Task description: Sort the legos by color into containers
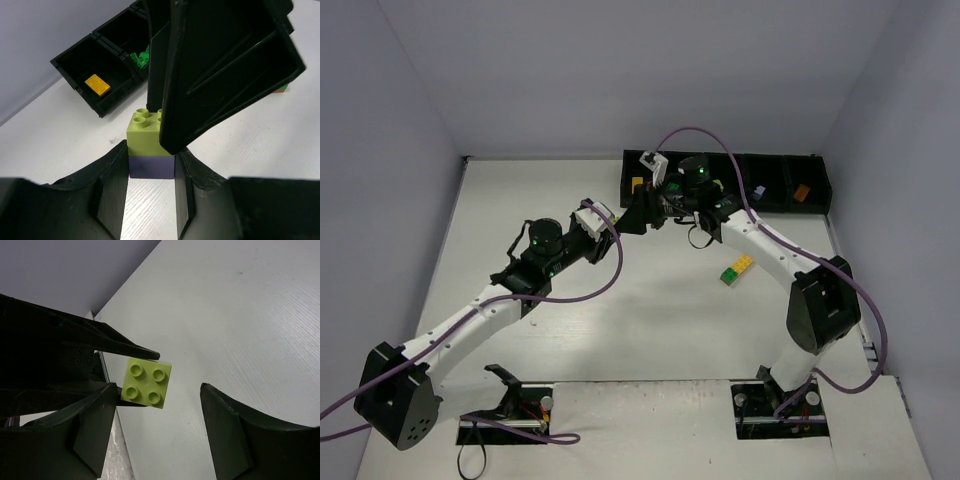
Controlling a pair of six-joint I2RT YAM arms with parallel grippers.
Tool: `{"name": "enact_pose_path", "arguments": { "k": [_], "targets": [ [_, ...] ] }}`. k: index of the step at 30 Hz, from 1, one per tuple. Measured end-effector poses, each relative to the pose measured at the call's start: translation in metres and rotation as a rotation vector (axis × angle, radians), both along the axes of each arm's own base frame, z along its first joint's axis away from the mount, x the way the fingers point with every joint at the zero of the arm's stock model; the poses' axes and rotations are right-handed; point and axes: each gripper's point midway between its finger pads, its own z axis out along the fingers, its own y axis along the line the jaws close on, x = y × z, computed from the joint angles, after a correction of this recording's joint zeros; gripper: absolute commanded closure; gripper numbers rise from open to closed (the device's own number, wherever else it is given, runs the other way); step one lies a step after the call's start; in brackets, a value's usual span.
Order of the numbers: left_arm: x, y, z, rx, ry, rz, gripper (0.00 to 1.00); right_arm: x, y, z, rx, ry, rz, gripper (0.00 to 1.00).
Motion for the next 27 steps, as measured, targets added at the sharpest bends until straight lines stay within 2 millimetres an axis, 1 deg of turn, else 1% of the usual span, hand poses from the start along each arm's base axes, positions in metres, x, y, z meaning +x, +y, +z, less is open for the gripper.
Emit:
{"name": "enact_pose_path", "arguments": {
  "k": [1, 5, 6, 7, 8, 9, 10, 11, 12, 14, 19, 24, 27],
  "targets": [
    [-0.0002, -0.0004, 0.0001, -0.001, 0.000, -0.003, 1.00, -0.0011, 0.0021, -0.0026, -0.002, 0.007, 0.005, 0.39],
    [-0.0008, -0.0021, -0.0034, 0.004, 0.010, -0.012, 1.00, -0.0017, 0.0048, -0.0076, -0.005, 0.022, 0.015, 0.51],
    [-0.0005, -0.0027, -0.0046, 0.005, 0.013, -0.014, 1.00, -0.0022, 0.0052, -0.0077, -0.006, 0.022, 0.017, 0.62],
    [0.0002, -0.0028, -0.0055, 0.007, 0.015, -0.012, 1.00, -0.0030, 0.0059, -0.0067, -0.003, 0.019, 0.023, 0.69],
    [0.0008, -0.0029, -0.0065, 0.008, 0.016, -0.011, 0.96, -0.0036, 0.0063, -0.0054, 0.000, 0.019, 0.027, 0.75],
    [0.0011, -0.0028, -0.0071, 0.010, 0.017, -0.010, 0.89, -0.0020, 0.0058, -0.0062, -0.006, 0.016, 0.018, 0.85],
    [0.0016, -0.0024, -0.0070, 0.011, 0.016, -0.008, 0.81, -0.0016, 0.0059, -0.0059, -0.006, 0.020, 0.013, 0.89],
    [0.0017, -0.0024, -0.0066, 0.012, 0.013, -0.007, 0.69, -0.0018, 0.0057, -0.0062, -0.008, 0.028, 0.010, 0.92],
    [0.0019, -0.0025, -0.0066, 0.012, 0.013, -0.007, 0.64, -0.0023, 0.0057, -0.0062, -0.007, 0.026, 0.014, 0.95],
    [0.0014, -0.0032, -0.0065, 0.009, 0.016, -0.010, 0.54, -0.0021, 0.0057, -0.0060, -0.008, 0.019, 0.016, 0.98],
    [0.0015, -0.0030, -0.0066, 0.010, 0.016, -0.009, 0.46, -0.0021, 0.0058, -0.0062, -0.010, 0.013, 0.019, 0.99],
    [0.0016, -0.0023, -0.0078, 0.015, 0.018, -0.006, 0.45, -0.0020, 0.0058, -0.0063, -0.010, 0.009, 0.020, 0.99],
    [0.0025, -0.0011, -0.0080, 0.017, 0.017, 0.002, 0.49, -0.0019, 0.0057, -0.0064, -0.011, 0.006, 0.021, 1.00]
  ]
}}
